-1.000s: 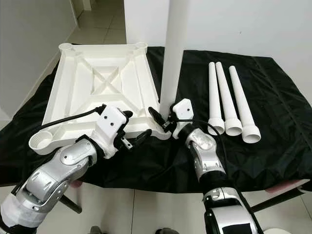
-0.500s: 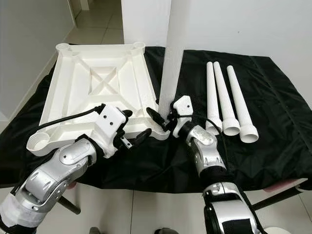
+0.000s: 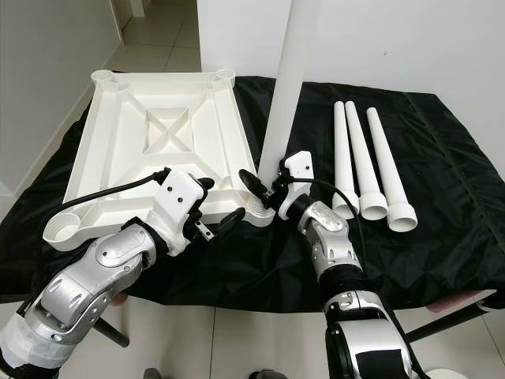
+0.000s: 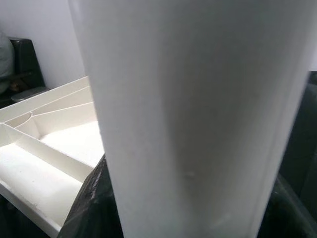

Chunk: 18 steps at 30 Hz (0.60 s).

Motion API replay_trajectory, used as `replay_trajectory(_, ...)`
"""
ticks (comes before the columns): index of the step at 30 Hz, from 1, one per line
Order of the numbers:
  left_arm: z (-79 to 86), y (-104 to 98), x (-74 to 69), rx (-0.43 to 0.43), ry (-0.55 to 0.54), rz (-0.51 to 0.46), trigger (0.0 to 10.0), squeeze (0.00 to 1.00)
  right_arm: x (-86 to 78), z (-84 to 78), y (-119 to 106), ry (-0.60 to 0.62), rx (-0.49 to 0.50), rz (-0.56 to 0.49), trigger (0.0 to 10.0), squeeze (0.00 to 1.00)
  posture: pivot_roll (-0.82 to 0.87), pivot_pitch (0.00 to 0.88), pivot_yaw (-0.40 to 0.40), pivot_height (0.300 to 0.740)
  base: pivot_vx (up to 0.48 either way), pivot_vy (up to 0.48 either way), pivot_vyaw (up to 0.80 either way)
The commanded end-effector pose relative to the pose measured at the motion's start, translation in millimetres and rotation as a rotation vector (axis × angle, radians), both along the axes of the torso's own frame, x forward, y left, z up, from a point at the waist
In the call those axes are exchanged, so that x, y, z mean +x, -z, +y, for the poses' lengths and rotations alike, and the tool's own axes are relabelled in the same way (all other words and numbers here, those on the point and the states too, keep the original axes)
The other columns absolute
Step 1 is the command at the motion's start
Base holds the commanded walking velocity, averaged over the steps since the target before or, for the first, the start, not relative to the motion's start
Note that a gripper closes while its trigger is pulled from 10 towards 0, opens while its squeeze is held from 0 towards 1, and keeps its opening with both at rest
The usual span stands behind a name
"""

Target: Building children table

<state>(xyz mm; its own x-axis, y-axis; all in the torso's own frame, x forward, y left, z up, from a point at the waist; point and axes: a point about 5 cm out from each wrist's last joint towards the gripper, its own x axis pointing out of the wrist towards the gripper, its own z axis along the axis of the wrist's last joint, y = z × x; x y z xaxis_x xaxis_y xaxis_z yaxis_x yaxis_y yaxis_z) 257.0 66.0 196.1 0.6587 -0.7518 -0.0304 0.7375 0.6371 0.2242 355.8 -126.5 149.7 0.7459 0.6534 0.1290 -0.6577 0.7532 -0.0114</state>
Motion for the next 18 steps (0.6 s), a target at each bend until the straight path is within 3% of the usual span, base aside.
replay_trajectory(1,-0.9,-0.5,-3.3,0.011,0.058,0.010,10.0,0.00,-13.0,1.6,47.5,0.003,-0.029,0.215,10.0,0.00,0.02,0.105,-0.024,0.740,0.000,0.000,0.00)
replay_trajectory(10,0.2,-1.6,-2.3,0.011,0.042,-0.005,10.0,0.00,-12.2,6.6,41.6,0.077,0.024,0.201,10.0,0.00,0.02,0.108,-0.030,0.740,0.000,0.000,0.00)
replay_trajectory(16,-0.7,-1.3,-2.0,0.007,0.042,-0.003,10.0,0.00,-12.5,15.9,33.3,0.234,0.070,0.153,10.0,0.00,0.02,0.105,-0.032,0.740,0.000,0.000,0.00)
replay_trajectory(18,-2.0,-1.1,-1.5,0.004,0.045,-0.003,10.0,0.00,-14.0,24.1,29.9,0.372,0.107,0.151,10.0,0.00,0.01,0.102,-0.035,0.740,0.000,0.000,0.00)
